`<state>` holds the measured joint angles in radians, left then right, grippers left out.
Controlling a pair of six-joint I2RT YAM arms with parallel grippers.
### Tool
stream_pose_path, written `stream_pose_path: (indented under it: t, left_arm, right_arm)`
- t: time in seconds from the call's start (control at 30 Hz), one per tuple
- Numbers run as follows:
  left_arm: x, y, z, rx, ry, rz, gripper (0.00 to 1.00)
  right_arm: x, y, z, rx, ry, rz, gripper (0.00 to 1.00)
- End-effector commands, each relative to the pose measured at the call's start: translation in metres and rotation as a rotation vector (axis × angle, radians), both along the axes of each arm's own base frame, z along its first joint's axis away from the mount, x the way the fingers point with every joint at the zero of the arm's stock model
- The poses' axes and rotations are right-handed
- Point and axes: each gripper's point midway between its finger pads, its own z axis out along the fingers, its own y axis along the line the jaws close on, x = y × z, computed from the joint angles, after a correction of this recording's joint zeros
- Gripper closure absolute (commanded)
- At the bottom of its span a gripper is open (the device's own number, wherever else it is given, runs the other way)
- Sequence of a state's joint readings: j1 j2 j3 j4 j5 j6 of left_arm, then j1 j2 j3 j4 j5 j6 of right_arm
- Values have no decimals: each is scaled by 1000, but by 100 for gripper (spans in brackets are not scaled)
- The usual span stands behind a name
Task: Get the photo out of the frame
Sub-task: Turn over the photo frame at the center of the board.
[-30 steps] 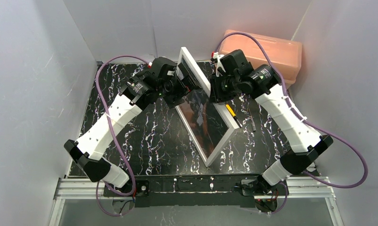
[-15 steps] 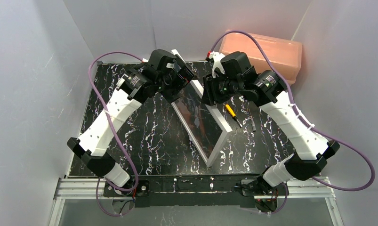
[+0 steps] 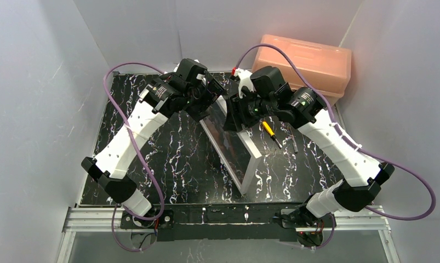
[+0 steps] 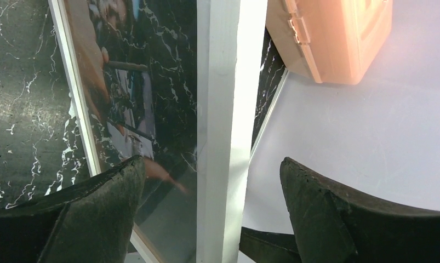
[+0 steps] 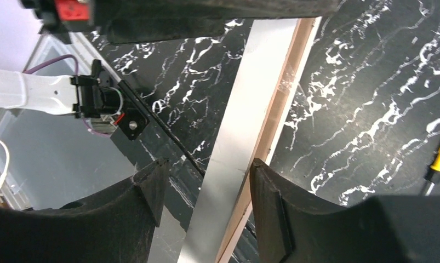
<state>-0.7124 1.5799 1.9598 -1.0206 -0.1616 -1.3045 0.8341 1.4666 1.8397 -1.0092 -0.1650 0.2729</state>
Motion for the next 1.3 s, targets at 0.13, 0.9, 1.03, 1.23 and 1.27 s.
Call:
stream_pose_path:
  t: [0.13,0.9,1.03,1.23,1.27]
  left_arm:
    - [-11,34,0,13,19,90,15]
    - [-46,79,-16,21,63,152,41]
    - [-53,86,-17,27,64,160,55]
    - [-67,97,-28,38,83,159,77]
    - [-70,98,-30,38,88,158,80]
  right_arm:
    - [-30,23,34,217,-16,173,35]
    - [-37,32,33,285,17,203,35]
    - [-23,25,33,264,-29,111,35]
    - [-7,11,33,267,-104,-12,36]
    - [-5,9,31,263,-111,-27,36]
